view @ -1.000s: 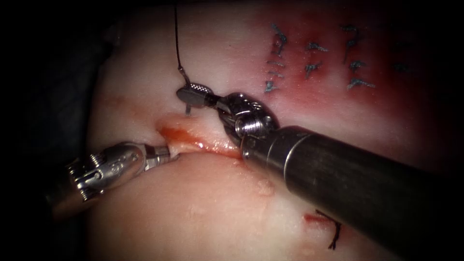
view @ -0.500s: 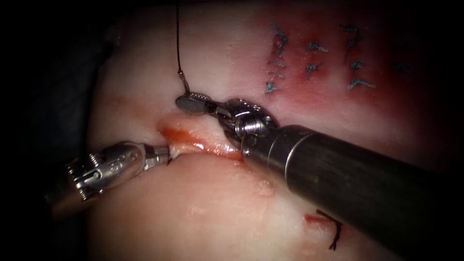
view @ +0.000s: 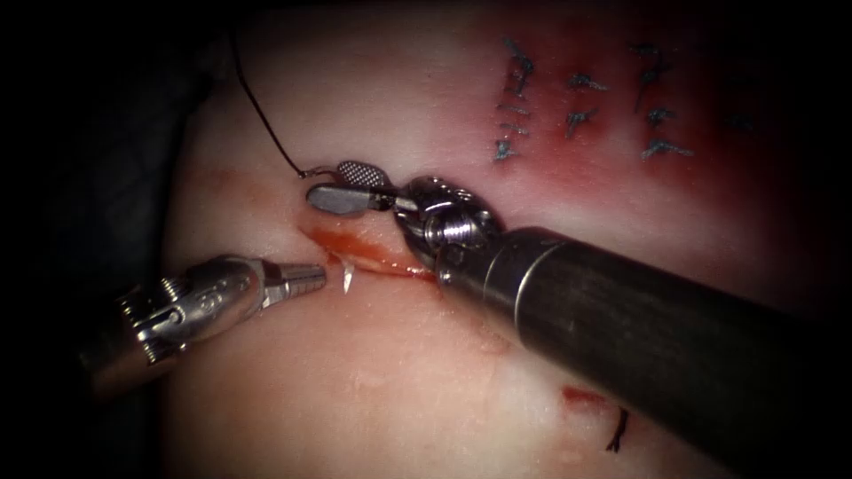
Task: Wound Closure
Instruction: Use the right tool to throw the needle through the top of the incision.
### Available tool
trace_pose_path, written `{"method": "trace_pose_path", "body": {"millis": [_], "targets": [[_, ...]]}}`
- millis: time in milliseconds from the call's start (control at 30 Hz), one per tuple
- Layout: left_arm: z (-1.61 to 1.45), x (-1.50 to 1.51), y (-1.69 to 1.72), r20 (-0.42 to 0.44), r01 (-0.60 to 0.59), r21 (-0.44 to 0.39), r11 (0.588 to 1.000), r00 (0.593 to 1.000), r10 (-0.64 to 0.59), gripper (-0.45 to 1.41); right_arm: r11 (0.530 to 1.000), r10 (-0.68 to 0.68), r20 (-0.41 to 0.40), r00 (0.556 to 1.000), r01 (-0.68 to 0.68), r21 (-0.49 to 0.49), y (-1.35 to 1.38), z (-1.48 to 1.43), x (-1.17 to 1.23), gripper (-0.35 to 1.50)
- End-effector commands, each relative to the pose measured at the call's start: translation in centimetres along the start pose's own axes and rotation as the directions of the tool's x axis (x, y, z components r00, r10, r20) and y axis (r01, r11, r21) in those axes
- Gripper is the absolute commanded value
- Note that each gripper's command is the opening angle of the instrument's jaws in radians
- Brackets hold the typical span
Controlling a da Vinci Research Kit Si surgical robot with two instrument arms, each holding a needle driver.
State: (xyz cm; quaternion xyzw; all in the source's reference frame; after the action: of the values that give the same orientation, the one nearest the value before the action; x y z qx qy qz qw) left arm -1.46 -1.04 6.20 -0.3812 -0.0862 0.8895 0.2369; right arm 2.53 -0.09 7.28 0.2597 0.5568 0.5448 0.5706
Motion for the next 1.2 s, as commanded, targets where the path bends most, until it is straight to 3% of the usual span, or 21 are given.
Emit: {"method": "trace_pose_path", "body": {"millis": [33, 100, 133, 300, 333, 433, 567, 800, 1000, 1067, 1100, 1167, 1200], "targets": [[0.07, 0.02, -0.04, -0.002, -0.002, 0.001, 1.0, 1.0, 0.002, -0.35, 0.989, -0.151, 0.001, 0.989, 0.151, -0.007, 0.07, 0.07, 0.13, 1.18], [0.07, 0.02, -0.04, -0.002, -0.002, 0.001, 1.0, 1.0, 0.002, -0.35, 0.981, -0.195, 0.002, 0.981, 0.195, -0.008, 0.07, 0.07, 0.16, 1.18], [0.06, 0.01, -0.05, -0.002, -0.002, -0.001, 1.0, 1.0, 0.002, -0.35, 0.946, -0.324, 0.008, 0.946, 0.324, -0.023, 0.06, 0.07, 0.23, 1.21], [0.06, 0.01, -0.05, -0.002, -0.003, -0.002, 1.0, 1.0, 0.003, -0.35, 0.88, -0.473, 0.019, 0.881, 0.473, -0.034, 0.03, 0.08, 0.28, 1.23], [0.06, 0.01, -0.05, -0.002, -0.002, -0.002, 1.0, 1.0, 0.002, -0.35, 0.819, -0.572, 0.03, 0.82, 0.572, -0.032, 0.0, 0.1, 0.33, 1.25], [0.06, 0.01, -0.05, -0.002, -0.002, -0.002, 1.0, 1.0, 0.002, -0.35, 0.761, -0.647, 0.044, 0.761, 0.648, -0.033, -0.05, 0.14, 0.45, 1.25], [0.06, 0.01, -0.05, -0.002, -0.002, -0.001, 1.0, 1.0, 0.002, -0.35, 0.734, -0.676, 0.051, 0.735, 0.678, -0.034, -0.09, 0.17, 0.54, 1.25], [0.06, 0.01, -0.04, -0.002, -0.003, -0.001, 1.0, 1.0, 0.003, -0.35, 0.645, -0.76, 0.091, 0.644, 0.764, -0.019, -0.18, 0.26, 0.68, 1.13], [0.06, 0.01, -0.04, -0.002, 0.003, -0.001, 1.0, 1.0, -0.003, -0.35, 0.595, -0.799, 0.105, 0.592, 0.804, 0.001, -0.21, 0.23, 0.71, 0.78], [0.06, 0.01, -0.04, -0.002, 0.004, 0.0, 1.0, 1.0, -0.004, -0.35, 0.581, -0.809, 0.123, 0.575, 0.814, 0.019, -0.22, 0.22, 0.7, -0.06], [0.06, 0.01, -0.04, -0.002, 0.004, 0.0, 1.0, 1.0, -0.004, -0.35, 0.571, -0.816, 0.128, 0.564, 0.821, 0.024, -0.22, 0.21, 0.69, -0.35], [0.06, 0.01, -0.04, -0.002, 0.003, 0.0, 1.0, 1.0, -0.003, -0.35, 0.511, -0.852, 0.162, 0.498, 0.859, 0.046, -0.22, 0.21, 0.66, -0.35], [0.06, 0.01, -0.04, -0.002, 0.003, -0.001, 1.0, 1.0, -0.003, -0.35, 0.473, -0.862, 0.228, 0.452, 0.88, 0.045, -0.22, 0.2, 0.67, -0.35]]}}
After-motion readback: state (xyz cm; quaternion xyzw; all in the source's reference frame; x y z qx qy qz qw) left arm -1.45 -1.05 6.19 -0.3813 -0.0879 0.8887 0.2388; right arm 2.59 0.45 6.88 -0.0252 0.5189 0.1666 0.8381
